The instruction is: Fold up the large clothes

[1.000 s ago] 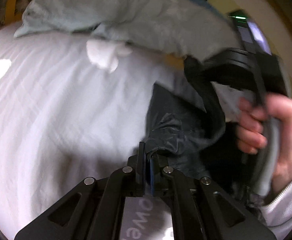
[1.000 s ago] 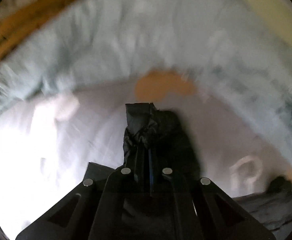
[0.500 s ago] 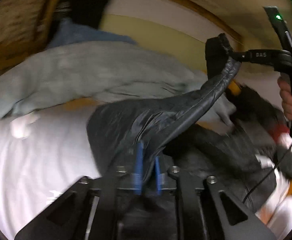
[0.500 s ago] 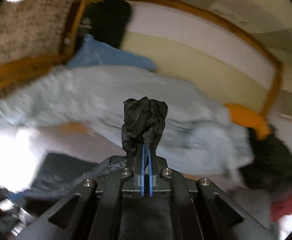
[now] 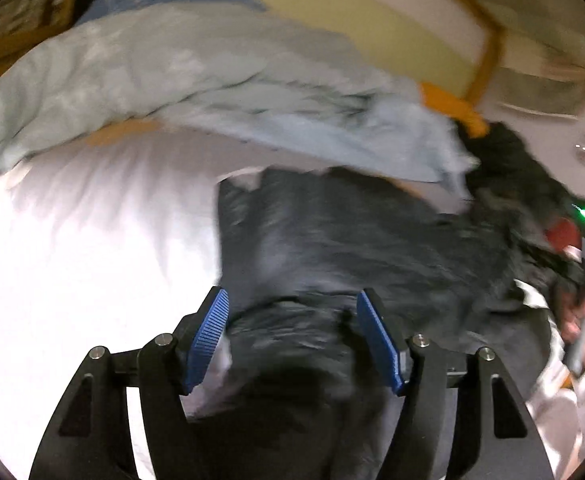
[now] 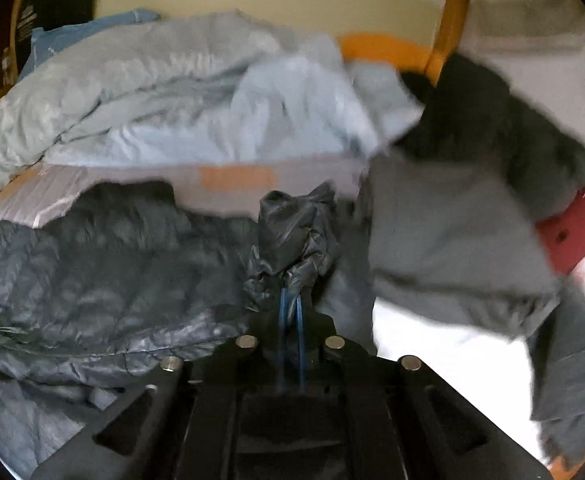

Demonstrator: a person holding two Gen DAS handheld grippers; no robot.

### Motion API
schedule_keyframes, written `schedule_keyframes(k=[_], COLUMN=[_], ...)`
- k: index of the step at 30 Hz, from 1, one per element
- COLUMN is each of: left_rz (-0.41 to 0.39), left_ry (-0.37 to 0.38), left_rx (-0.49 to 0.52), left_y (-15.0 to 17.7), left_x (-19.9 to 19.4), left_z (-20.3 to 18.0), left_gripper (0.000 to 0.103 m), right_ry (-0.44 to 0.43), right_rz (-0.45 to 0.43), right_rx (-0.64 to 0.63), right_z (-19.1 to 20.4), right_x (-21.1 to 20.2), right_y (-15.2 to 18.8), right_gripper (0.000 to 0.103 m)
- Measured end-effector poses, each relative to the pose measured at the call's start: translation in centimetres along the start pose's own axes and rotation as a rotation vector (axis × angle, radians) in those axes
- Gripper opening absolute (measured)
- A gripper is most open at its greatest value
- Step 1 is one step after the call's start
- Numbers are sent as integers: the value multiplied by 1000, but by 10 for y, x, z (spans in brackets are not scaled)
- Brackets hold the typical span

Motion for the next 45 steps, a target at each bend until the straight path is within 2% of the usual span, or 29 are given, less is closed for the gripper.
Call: schedule_keyframes(k=[2, 4, 6, 7, 9, 11, 14, 17, 19, 21, 22, 26, 28, 32, 33, 36, 40, 43, 45], left_rz=[-2, -1, -35, -56, -88, -131, -250, -308, -308, -331, -349, -400, -415, -413, -422, -452, -457, -444, -438], left_ry=[-52, -115, -230, -278, -333, -360, -433, -438, -412, -396, -397, -395, -409, -489, -498, -485, -482, -459, -447], left_rx=[-47, -21, 66, 114, 176, 236, 377, 450, 454, 469, 465, 415, 413, 462, 469, 455, 466, 458, 462], left_y=[6, 15, 20, 21, 24, 25, 30, 40, 50, 55, 58, 63, 63, 55, 51, 42, 43, 53, 63], left_x=[18, 32, 44, 48, 50, 48, 38, 32, 29, 26, 23, 18, 18, 30, 30, 24, 22, 19, 17], left_z=[8, 10, 3, -2, -10, -21, -45, -64, -71, -83, -87, -94, -101, -115, -121, -138, -158, -167, -171], left_gripper=[63, 61, 61, 61, 61, 60, 60, 60, 60, 61, 61, 61, 61, 61, 61, 61, 61, 61, 61], right_ry=[-62, -66, -20, 29, 80, 27, 70, 121, 81, -38, -57, 26, 1, -103, -96, 2, 101, 116, 75], right_rz=[35, 14, -38, -80, -71, -78, -109, -104, -80, -91, -96, -106, -107, -57, -55, -88, -184, -227, -238], right_rx=[24, 41, 60, 80, 96, 100, 68, 25, 66, 106, 108, 92, 150, 244, 243, 195, 138, 103, 96], right_z=[-2, -1, -9, -19, -28, -36, -46, -52, -59, -59, -60, -76, -87, -97, -98, -103, -106, -103, -98], right_x=[15, 19, 17, 15, 17, 16, 9, 5, 2, -5, -6, -5, -3, 16, 17, 9, -20, -37, -43], right_y=[18, 26, 33, 38, 40, 45, 44, 49, 56, 65, 67, 72, 76, 84, 84, 80, 72, 69, 70], right_gripper=[8, 23, 61, 64, 64, 64, 64, 64, 64, 64, 64, 64, 64, 65, 65, 65, 65, 66, 66])
Point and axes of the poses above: each gripper's, at about its wrist camera, not at the fingertips, and x roughly the way its jaws point, z to its left, y to its underside, the point moved 6 cm from there along x, roughly the way its jaws point, and after that the axes turned 15 degrees about -x, right-handed, at the moved point
